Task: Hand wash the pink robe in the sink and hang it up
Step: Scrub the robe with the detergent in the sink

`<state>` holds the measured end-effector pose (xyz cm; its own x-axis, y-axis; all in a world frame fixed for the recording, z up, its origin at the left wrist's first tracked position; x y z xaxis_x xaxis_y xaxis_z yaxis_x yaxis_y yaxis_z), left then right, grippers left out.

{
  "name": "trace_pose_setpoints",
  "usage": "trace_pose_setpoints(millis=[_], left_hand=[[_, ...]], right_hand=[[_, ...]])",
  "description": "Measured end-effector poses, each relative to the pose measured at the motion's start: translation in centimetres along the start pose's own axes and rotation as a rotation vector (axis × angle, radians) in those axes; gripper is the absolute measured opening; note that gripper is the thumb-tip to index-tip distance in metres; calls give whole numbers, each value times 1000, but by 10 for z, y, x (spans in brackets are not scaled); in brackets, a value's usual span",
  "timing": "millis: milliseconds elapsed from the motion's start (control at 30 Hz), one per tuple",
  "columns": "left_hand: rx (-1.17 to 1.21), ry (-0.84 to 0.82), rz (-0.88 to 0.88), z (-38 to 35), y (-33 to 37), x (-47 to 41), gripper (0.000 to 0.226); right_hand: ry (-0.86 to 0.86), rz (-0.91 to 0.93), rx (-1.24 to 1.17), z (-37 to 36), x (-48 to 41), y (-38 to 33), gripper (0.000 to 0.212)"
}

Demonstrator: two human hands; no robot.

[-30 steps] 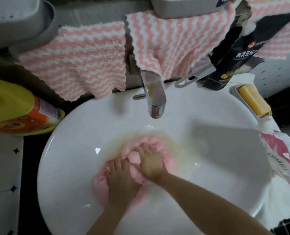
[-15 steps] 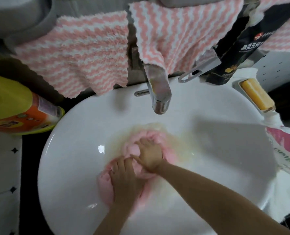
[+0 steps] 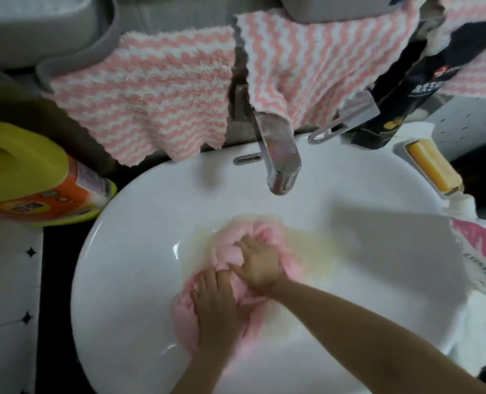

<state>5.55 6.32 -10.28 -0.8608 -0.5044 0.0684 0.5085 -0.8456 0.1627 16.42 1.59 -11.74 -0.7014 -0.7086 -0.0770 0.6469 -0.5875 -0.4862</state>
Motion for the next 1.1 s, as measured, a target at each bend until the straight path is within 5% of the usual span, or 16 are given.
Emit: trace_pose_setpoints(millis=[100,200,233,333,400,733,900,1033,1100], left_hand=[[-41,-71,-38,-4,3,5,67],[11,-89,-40,-5,1,5,69],[50,-76,-17,-2,-1,3,68],[110,27,0,3,-3,0,61],[92,47,-34,1,1,1,53],[-36,-168,-17,3,5,4,65],[90,-179,58,12,-11,8,84],[76,-62,30,31,-16,6,97],[73,-25,72,39,-17,9,102]], right_hand=[[80,-178,27,12,-38,20,41],[205,-628,-334,34,-34,27,46],[198,-637,-403,39,-27,21,53],[140,-170,-257,50,4,-23,51],[71,-35,-128,32,26,-37,49],[-68,-167,44,8,-30,18,51],[129,-578,-231,80,-29,73,57],[121,-720,-801,103,-4,114,22],[49,-716,-1113,109,11,118,64]])
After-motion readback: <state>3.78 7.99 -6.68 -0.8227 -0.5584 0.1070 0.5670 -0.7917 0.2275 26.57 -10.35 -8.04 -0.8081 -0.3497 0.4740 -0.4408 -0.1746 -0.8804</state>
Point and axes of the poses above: each hand's wrist, its own x-axis away from the middle knuckle, its own z-axis out of the back of the hand, y = z × x, the point moved 7 cm from there along -x, towards the middle knuckle, and after that the axes turned 5 degrees about -x, right-handed, at the moved point
